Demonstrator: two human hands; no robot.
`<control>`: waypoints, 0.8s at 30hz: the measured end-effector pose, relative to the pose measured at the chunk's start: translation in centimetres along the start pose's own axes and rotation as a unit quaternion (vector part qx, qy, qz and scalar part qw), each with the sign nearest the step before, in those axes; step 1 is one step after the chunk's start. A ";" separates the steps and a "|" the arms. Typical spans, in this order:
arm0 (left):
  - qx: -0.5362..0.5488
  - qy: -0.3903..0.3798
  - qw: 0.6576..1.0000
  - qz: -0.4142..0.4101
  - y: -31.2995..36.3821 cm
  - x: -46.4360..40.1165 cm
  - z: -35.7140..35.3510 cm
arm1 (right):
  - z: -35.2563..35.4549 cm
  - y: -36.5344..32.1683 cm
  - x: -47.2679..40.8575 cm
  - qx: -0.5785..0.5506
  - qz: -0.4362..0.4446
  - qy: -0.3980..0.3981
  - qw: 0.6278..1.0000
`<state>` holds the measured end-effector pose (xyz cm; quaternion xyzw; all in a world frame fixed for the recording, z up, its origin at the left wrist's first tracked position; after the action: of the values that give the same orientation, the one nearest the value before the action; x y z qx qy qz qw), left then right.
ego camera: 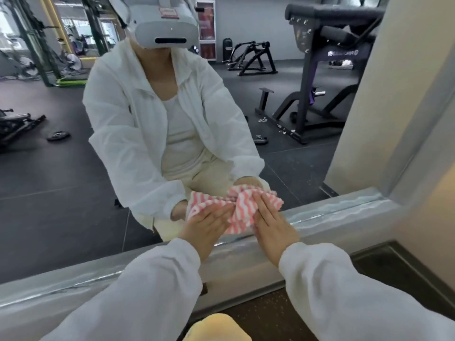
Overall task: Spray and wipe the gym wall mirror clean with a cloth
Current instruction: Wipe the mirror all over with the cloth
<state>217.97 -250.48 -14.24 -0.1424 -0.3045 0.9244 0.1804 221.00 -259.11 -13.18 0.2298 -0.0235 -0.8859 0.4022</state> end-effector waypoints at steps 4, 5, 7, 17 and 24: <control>-0.029 0.109 0.992 0.050 -5.2 -1.9 5.8 | 5.7 0.7 -3.9 -0.061 -0.057 -0.017 0.996; -0.022 0.163 0.985 0.060 -6.7 -2.6 8.5 | 7.6 1.7 -4.4 -0.078 -0.076 -0.009 0.994; -0.033 0.242 0.963 0.117 -10.5 -4.1 14.4 | 13.2 4.5 -5.9 -0.102 -0.109 0.099 0.984; 0.020 0.360 0.896 0.258 -24.6 -7.8 34.3 | 36.1 12.4 -13.6 -0.121 -0.121 0.384 0.907; 0.025 0.420 0.891 0.172 -18.9 -6.5 27.2 | 28.6 11.1 -11.0 -0.194 -0.096 0.383 0.898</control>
<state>218.30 -252.92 19.40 -0.5633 -0.1480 0.8019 0.1333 222.93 -262.75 19.13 0.4699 0.3266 -0.7510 0.3295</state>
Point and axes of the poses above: each hand's wrist, its own x-axis away from the middle knuckle, its own z-axis out of the back of the hand, y = z × x, the point moved 10 cm from there along -x, towards the middle knuckle, and after that the axes turned 10 degrees about z, right-handed, at the moved point
